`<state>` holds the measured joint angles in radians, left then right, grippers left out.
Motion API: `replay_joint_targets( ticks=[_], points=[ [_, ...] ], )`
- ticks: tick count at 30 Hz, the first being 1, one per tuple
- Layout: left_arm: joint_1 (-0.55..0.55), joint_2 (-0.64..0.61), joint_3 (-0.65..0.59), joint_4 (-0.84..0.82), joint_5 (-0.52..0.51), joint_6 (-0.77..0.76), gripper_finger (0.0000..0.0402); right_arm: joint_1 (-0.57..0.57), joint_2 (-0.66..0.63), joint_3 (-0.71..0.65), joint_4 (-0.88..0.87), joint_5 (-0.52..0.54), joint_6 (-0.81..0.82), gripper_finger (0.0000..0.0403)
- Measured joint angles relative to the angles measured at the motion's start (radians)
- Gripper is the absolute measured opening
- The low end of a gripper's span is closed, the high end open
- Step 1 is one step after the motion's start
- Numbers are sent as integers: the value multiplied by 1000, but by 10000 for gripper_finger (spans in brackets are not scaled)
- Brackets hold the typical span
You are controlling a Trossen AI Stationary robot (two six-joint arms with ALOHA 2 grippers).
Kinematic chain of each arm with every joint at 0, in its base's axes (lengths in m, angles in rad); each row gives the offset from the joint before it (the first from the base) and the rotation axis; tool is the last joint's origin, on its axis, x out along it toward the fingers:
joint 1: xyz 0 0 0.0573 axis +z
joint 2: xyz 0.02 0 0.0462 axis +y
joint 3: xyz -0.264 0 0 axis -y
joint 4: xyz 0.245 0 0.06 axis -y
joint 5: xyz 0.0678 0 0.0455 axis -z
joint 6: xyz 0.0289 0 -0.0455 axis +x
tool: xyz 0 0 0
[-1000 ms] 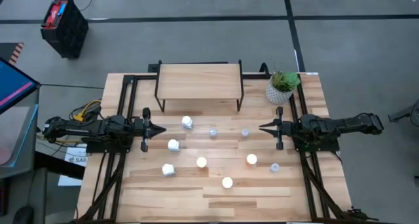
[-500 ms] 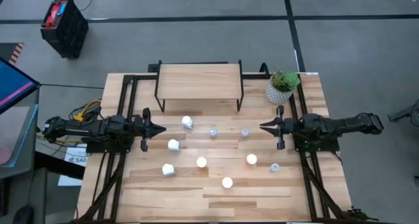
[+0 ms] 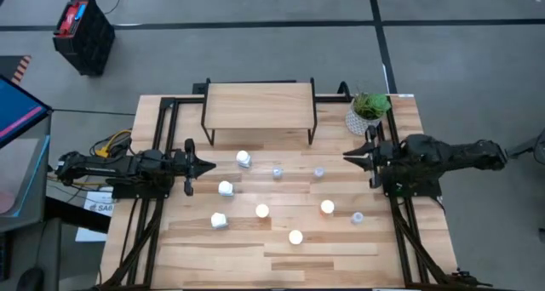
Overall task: Pick and place medicine bottles onto shelf by color
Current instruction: Put the top right transparent pill bottle on the shelf
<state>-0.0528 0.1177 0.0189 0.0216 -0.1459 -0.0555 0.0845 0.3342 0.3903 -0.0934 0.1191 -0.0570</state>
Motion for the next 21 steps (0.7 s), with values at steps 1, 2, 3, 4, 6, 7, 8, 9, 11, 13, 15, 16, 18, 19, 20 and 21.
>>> replay_joint_targets(
  ticks=[1, 2, 3, 4, 6, 7, 8, 9, 11, 13, 15, 16, 18, 19, 20, 21],
  points=[
    [0, 0, 0, 0, 0, 0, 0, -1, 30, 40, -66, 3, 1, 88],
    [0, 0, 0, 0, 0, 0, 0, -2, 58, 76, -120, 7, 5, 99],
    [0, 0, 0, 0, -1, -1, 0, -2, 89, 109, -154, 7, 5, 112],
    [0, 0, 0, 0, -1, -6, 0, -2, 120, 141, -182, 8, 5, 127],
    [0, 0, 0, 0, -1, -15, 0, -2, 173, 188, -231, 8, 11, 162],
    [0, 0, 0, 0, -1, -16, 0, -3, 194, 207, -253, 9, 24, 181],
    [0, 0, 0, 0, 0, -16, 0, -6, 213, 224, -272, 9, 39, 200],
    [0, 0, 0, 0, 0, -17, 0, -11, 231, 238, -287, 9, 56, 220],
    [0, 0, 0, 0, 0, -17, 0, -25, 271, 256, -308, 10, 79, 255],
    [0, 0, 0, 0, 0, -17, 0, -38, 302, 260, -315, 10, 107, 282],
    [0, 0, 0, 0, 0, -23, 0, -50, 328, 259, -331, 11, 135, 299],
    [0, 0, 0, 0, 0, -33, 0, -56, 342, 259, -329, 11, 152, 304],
    [0, 0, 0, 0, 0, -52, 0, -62, 369, 260, -346, 11, 190, 309],
    [0, 0, 0, 0, 0, -58, 0, -64, 383, 260, -363, 11, 204, 310],
    [0, 0, 0, 0, 0, -60, 0, -68, 400, 260, -377, 11, 216, 310],
    [0, 0, 0, 0, 0, -61, 0, -71, 418, 260, -394, 11, 229, 310]
  ],
)
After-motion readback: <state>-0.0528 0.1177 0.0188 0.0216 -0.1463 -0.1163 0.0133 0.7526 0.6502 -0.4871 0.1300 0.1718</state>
